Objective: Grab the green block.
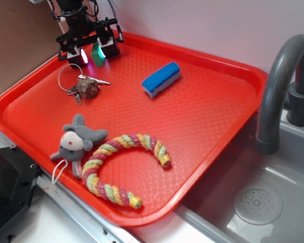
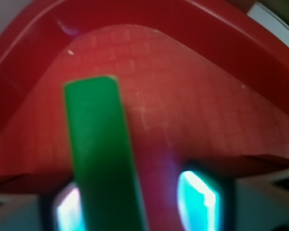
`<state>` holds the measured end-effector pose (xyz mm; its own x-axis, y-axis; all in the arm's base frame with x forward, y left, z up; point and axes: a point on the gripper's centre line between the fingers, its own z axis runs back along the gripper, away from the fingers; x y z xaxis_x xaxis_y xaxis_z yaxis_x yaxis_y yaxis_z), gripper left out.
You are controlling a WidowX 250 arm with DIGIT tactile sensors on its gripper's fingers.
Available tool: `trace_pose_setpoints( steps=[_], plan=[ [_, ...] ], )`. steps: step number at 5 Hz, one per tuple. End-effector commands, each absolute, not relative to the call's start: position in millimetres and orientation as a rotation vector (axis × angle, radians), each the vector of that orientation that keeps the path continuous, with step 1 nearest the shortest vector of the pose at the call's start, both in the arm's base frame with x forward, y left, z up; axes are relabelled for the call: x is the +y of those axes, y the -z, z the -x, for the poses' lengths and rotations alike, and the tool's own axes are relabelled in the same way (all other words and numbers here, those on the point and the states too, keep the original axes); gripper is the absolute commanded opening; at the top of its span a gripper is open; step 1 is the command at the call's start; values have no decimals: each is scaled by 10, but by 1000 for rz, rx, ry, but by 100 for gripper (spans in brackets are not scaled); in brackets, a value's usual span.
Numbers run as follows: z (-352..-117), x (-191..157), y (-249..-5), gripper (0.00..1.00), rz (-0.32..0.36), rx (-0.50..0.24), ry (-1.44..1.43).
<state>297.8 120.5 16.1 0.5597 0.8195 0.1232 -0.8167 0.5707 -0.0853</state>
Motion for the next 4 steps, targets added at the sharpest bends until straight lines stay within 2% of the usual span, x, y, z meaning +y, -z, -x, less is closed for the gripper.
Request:
trace_pose_setpoints(
  steps=[1,3,4],
  plan=[
    [-2933,1206,-391,0,-3,-174,-956],
    [-2834,962,-1074,0,-91,-171,-848],
    [-2658,621,-1557,0,-62,-211,-767]
  ],
)
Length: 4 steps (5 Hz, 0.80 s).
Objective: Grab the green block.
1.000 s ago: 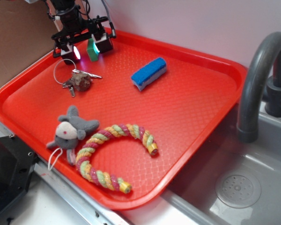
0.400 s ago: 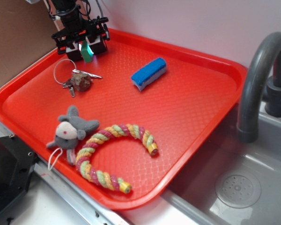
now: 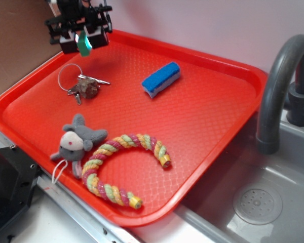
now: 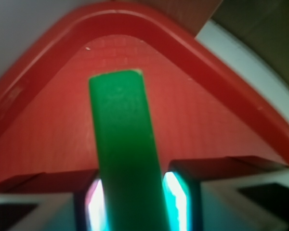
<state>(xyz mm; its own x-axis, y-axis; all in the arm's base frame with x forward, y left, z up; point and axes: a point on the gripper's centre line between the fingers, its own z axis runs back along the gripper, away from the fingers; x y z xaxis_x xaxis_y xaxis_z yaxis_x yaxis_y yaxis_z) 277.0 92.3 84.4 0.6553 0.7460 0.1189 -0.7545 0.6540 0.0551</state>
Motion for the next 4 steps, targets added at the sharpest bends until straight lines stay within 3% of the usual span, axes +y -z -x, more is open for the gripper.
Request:
trace_pose_setpoints(
  steps=[1,2,3,4],
  plan=[
    [-2348,228,-2025,0,47,-218,-678],
    [-2081,-10,-2343,0,108,-243,-631],
    [-1877,-49,-2395,0,166,-195,-769],
    [-1865,22,-2340,4,75,-171,-772]
  ],
)
